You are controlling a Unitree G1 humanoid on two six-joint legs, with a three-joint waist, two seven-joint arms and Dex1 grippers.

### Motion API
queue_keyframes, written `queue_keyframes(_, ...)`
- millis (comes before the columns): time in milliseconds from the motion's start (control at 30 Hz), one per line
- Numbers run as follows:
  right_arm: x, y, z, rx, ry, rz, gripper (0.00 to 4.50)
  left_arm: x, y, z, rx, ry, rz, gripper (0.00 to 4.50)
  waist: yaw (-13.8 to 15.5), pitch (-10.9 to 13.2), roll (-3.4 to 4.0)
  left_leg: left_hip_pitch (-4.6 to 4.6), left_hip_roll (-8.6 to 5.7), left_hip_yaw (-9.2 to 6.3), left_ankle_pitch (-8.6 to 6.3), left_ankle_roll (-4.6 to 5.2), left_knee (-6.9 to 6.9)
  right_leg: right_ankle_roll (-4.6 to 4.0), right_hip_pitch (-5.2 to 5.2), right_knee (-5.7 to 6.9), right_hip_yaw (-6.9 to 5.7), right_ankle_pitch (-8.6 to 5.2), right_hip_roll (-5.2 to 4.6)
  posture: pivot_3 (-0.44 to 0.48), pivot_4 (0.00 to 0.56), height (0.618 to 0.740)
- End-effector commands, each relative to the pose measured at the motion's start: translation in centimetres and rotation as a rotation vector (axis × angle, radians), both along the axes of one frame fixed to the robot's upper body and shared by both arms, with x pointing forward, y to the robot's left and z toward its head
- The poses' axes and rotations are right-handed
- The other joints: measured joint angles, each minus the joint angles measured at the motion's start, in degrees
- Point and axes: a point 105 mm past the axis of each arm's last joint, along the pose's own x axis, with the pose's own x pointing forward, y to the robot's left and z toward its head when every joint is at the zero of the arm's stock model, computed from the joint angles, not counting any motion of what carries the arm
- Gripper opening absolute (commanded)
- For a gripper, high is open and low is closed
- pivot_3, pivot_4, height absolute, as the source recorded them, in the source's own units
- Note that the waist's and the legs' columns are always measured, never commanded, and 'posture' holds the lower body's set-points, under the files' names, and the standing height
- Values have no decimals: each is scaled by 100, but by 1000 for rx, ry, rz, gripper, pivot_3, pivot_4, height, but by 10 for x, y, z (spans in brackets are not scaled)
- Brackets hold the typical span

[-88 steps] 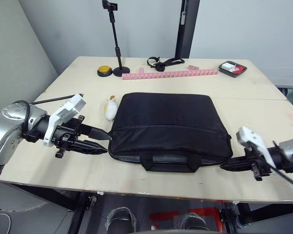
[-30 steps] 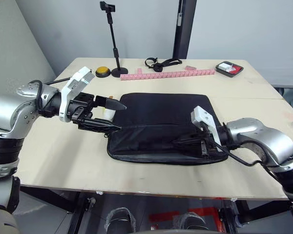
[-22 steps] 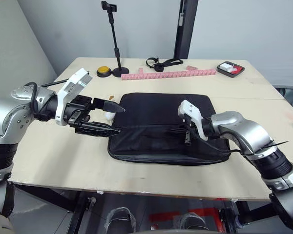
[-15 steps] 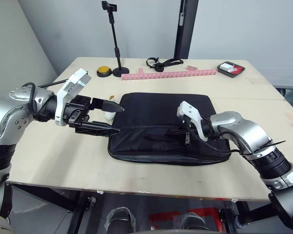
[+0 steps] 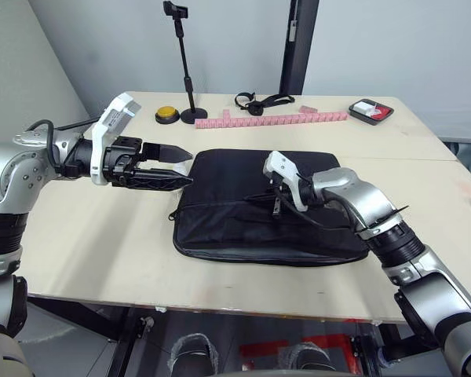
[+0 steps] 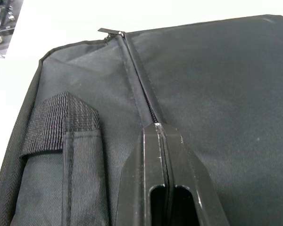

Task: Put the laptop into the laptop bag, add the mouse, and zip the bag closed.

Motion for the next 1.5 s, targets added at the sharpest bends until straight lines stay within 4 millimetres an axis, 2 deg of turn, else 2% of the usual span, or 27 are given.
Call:
queue_keyframes(33, 2, -1, 6, -6, -37, 10, 0, -1, 1, 10, -7, -32, 9, 4445, 0, 0, 0, 1, 0, 0, 0, 0, 0, 0, 1, 1, 0, 0, 0, 0, 150, 739)
queue_keyframes(133, 0, -1, -13, -88, -41, 22, 0, 0, 3, 11, -11, -28, 23, 4445, -1, 0, -1, 3, 0, -1, 1, -2, 0, 0, 2, 4, 0, 0, 0, 0, 150, 739)
queue_keyframes(267, 8, -4, -30, -161, -43, -31, 0, 4, 5, 13, -17, -21, 47, 4445, -6, -5, -7, 4, 0, -1, 1, -3, 0, 0, 2, 5, 1, 0, 0, 0, 150, 739)
queue_keyframes(367, 7, -2, -30, -183, -37, -21, 0, 10, 7, 14, -22, -2, 79, 4445, -12, -7, -9, 12, 0, -1, 3, -4, 3, 0, 7, 14, 3, 0, 0, 0, 150, 739)
queue_keyframes(467, 4, 0, -23, -156, -31, 2, 0, 22, 12, 17, -44, 8, 148, 4445, 6, -7, -10, 26, 0, -1, 6, -8, 7, 0, 11, 32, 7, 0, 0, 0, 150, 739)
queue_keyframes(533, 5, 0, -21, -155, -29, -3, 0, 42, 22, 20, -61, 14, 258, 4445, 25, -8, -11, 27, 0, -5, 10, -11, 7, 1, 11, 39, 5, 0, 0, 0, 150, 739)
queue_keyframes(600, 5, -1, -22, -159, -27, -8, 0, 73, 44, 20, -66, 18, 448, 4445, 29, -9, -13, 28, 0, -8, 16, -14, 8, 1, 10, 46, 3, 0, 0, 0, 150, 739)
queue_keyframes(667, 6, -1, -22, -159, -25, -10, 0, 93, 62, 18, -69, 31, 579, 4445, 22, -9, -13, 29, 0, -9, 18, -15, 10, 1, 10, 52, 4, 0, 0, 0, 150, 739)
queue_keyframes(700, 6, -1, -22, -160, -27, -11, 0, 88, 85, -29, -104, 99, 660, 4445, 11, -16, -2, 29, -1, -8, 20, -18, 10, 2, 10, 52, 7, 0, 1, 0, 150, 739)
queue_keyframes(733, 6, -1, -22, -160, -28, -11, 0, 80, 104, -64, -142, 169, 752, 4445, -99, -74, 66, 28, -1, -8, 21, -19, 8, 2, 10, 42, 6, 0, 1, 0, 150, 739)
queue_keyframes(767, 6, -1, -21, -163, -32, -9, 0, 72, 117, -89, -171, 220, 833, 4445, -176, -107, 102, 26, -12, 17, 24, -35, -14, 4, 18, 4, 23, 3, -7, 0, 150, 739)
queue_keyframes(800, 6, -1, -21, -165, -35, -8, 0, 67, 123, -102, -188, 244, 881, 4445, -217, -115, 110, 37, -19, 28, 12, -39, -26, 10, 32, -12, 26, 0, -13, 0, 150, 739)
queue_keyframes(900, 6, -1, -20, -165, -39, -9, 0, 72, 125, -114, -217, 282, 948, 4445, -110, -103, -82, -18, 22, -42, 16, -42, -30, 13, -5, -11, -30, 0, 21, 0, 150, 739)
queue_keyframes(967, 6, 0, -19, -164, -42, -9, 0, 79, 128, -126, -226, 328, 1003, 4445, 62, -112, -96, -90, 115, -140, 21, -80, 23, -19, -6, -14, -143, 5, 101, 0, 150, 739)
queue_keyframes(1033, 5, 1, -18, -162, -41, -8, 0, 85, 129, -132, -239, 346, 1037, 4445, 121, -108, -90, -62, 133, -152, 22, -100, 29, -45, 28, -11, -163, 6, 113, 0, 150, 739)
queue_keyframes(1067, 4, 1, -18, -161, -41, -7, 0, 88, 128, -132, -259, 354, 1044, 4445, 128, -88, -57, -35, 133, -140, 24, -99, 29, -49, 56, -12, -163, 8, 102, 0, 150, 739)
queue_keyframes(1100, 3, 0, -18, -160, -40, -6, 0, 92, 122, -125, -328, 348, 1009, 4445, 130, -71, -28, -12, 127, -123, 23, -98, 26, -49, 73, -12, -155, 8, 90, 0, 150, 739)
queue_keyframes(1200, 2, -2, -17, -158, -37, -11, 0, 97, 111, -107, -462, 348, 927, 4445, 129, -67, -22, 32, 89, -112, 23, -98, -14, -46, 94, 2, -142, 6, 40, 0, 150, 739)
queue_keyframes(1367, -4, 0, -12, -147, -40, 2, 0, 105, 105, -122, -340, 342, 945, 4445, 48, -66, -20, 30, 93, -128, 29, -107, -14, -43, 87, 12, -145, 5, 48, 0, 150, 739)
queue_keyframes(1500, -5, 0, -13, -148, -41, 3, 0, 124, 88, -126, -315, 313, 955, 4445, 37, -65, -19, 24, 93, -129, 34, -104, -15, -39, 90, -12, -142, 2, 54, 0, 150, 739)
